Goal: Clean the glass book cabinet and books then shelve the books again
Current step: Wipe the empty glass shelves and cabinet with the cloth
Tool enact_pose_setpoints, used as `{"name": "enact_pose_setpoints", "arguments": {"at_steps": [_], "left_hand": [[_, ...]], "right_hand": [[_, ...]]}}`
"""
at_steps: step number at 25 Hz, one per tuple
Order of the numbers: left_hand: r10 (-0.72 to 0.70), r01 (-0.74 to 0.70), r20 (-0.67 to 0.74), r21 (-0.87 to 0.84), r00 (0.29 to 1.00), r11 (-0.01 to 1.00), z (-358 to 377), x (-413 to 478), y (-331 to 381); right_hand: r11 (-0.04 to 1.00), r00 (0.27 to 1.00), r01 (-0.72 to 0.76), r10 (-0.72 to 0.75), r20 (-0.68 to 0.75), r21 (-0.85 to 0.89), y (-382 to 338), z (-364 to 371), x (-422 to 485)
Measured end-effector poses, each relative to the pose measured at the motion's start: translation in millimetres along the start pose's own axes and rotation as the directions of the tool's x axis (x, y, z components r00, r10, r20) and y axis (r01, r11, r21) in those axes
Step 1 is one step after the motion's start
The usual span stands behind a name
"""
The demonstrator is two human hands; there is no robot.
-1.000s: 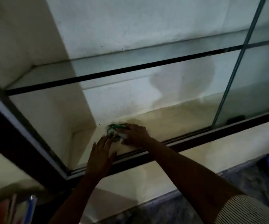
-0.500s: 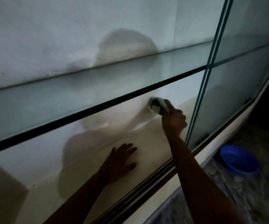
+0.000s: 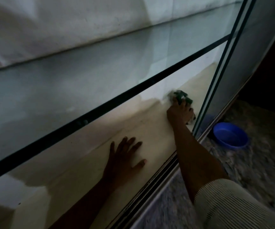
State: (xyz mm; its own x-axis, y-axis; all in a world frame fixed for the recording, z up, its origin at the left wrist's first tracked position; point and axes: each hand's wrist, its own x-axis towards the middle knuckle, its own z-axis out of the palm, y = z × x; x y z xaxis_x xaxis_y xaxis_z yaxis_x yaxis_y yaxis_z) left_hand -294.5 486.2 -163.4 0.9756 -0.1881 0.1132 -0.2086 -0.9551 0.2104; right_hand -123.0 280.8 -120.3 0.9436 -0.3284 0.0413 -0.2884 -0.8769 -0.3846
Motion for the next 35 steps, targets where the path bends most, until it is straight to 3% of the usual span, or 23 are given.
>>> {"name": "enact_pose_setpoints", "arguments": {"at_steps": [5,11,14,17,19,20,21,23,24,25,27,30,32,33,35], "left_hand": [[0.028,-0.029,0.006,0.061,1.0,0.998,1,5,2],[-0.057,0.056,-0.014,-0.083,0.998,0.995,-19,-52,-27],[-0.21,0.218,0.076,-0.134,0.975,0.967,-37,-102,-31],[-0.35,0.353,0.048,-0.109,0.935,0.929,-39,-132,-25],[-0.338,0.337,0.013,0.011,0.941,0.941,-30,-146,-21],[-0.334,0.332,0.024,0.074,0.942,0.94,-25,-151,-22],[-0.346,0.342,0.023,0.114,0.938,0.933,-22,-153,-22],[-0.361,0.353,0.047,0.123,0.931,0.927,-21,-156,-21],[-0.368,0.359,0.057,0.117,0.928,0.926,-23,-156,-20],[-0.371,0.363,0.056,0.117,0.927,0.925,-21,-157,-22],[-0.375,0.368,0.046,0.12,0.926,0.922,-18,-156,-22],[-0.372,0.368,0.009,0.12,0.928,0.922,-27,-152,-18],[-0.404,0.406,-0.041,0.025,0.914,0.914,-37,-161,-14],[-0.437,0.441,-0.151,-0.009,0.887,0.897,-40,-171,-8],[-0.576,0.604,-0.38,-0.053,0.724,0.795,-38,-200,9]], "right_hand": [[0.93,0.935,0.353,-0.346,0.081,-0.101,-2,19,-40],[0.782,0.784,0.611,-0.575,0.233,-0.123,-12,15,-115],[0.666,0.648,0.745,-0.701,0.298,-0.052,-32,21,-175],[0.495,0.478,0.868,-0.822,0.31,-0.025,-47,26,-232],[0.374,0.334,0.923,-0.896,0.291,0.09,-42,27,-238],[0.359,0.305,0.908,-0.92,0.246,0.215,-39,23,-228],[0.39,0.349,0.858,-0.92,0.178,0.334,-36,17,-209],[0.547,0.565,0.738,-0.821,0.081,0.396,-35,10,-159],[0.644,0.642,0.7,-0.757,0.123,0.309,-36,9,-142],[0.698,0.668,0.692,-0.716,0.202,0.185,-39,12,-134],[0.693,0.653,0.718,-0.703,0.282,0.065,-44,24,-139],[0.651,0.624,0.757,-0.746,0.234,0.055,-45,36,-152],[0.609,0.586,0.792,-0.78,0.22,0.049,-47,35,-157],[0.584,0.559,0.81,-0.798,0.225,0.057,-49,35,-162],[0.534,0.504,0.841,-0.831,0.236,0.086,-52,37,-181]]}}
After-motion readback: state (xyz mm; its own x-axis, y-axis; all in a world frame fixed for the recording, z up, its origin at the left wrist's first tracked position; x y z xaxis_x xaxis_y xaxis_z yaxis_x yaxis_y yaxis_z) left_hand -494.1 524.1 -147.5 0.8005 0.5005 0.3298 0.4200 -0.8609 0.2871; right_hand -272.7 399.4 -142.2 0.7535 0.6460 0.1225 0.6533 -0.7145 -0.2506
